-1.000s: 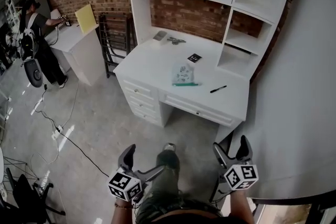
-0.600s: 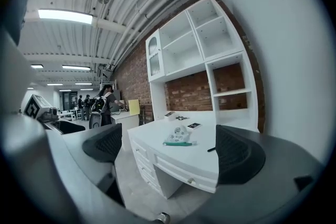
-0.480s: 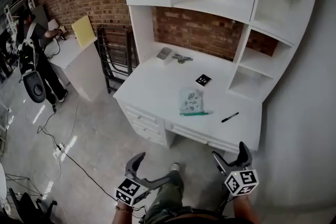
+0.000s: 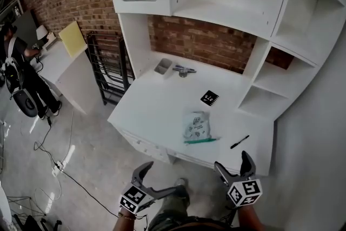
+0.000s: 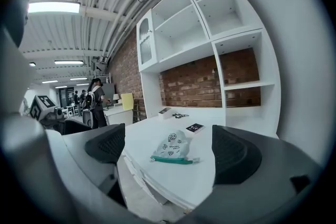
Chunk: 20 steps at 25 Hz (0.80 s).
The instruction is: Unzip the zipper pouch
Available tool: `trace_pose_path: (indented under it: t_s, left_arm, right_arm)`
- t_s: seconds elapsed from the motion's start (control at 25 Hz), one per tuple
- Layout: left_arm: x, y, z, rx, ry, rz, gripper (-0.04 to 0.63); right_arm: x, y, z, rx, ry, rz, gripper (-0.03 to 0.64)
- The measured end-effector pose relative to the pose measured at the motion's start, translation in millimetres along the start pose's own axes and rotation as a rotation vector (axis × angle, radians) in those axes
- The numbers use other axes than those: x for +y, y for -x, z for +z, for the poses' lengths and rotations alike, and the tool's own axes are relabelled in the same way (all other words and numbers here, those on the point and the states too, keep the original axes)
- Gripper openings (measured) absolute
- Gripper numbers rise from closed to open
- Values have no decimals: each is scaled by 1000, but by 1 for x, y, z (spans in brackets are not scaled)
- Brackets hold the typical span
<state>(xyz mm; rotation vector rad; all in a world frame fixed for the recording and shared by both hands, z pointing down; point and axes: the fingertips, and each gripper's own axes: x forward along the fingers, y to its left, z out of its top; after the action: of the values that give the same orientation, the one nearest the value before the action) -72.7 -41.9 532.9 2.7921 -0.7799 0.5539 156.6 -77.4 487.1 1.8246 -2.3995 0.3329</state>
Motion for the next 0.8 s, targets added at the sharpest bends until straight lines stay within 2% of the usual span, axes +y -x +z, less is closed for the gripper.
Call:
trace_pose_path:
  t_s: [0.2, 0.36, 0.44, 0.64, 0.8]
  left_arm:
    - [34, -41, 0, 79, -91, -60, 549]
    - [60, -77, 0, 77, -29, -131, 528]
    - [73, -95, 2, 79, -33, -164, 515]
    - [92, -133, -15, 193, -163, -276, 469]
    - [111, -168, -18, 231, -227, -317, 449]
  right_arm:
    - [-13, -45, 11, 18, 22, -9, 509]
    - [-28, -75, 18, 22, 25, -29, 503]
    - [-34, -89, 21, 26, 29, -35, 502]
    - [-48, -119, 20, 33, 22, -65, 494]
    - [-53, -133, 23, 25, 12, -70, 488]
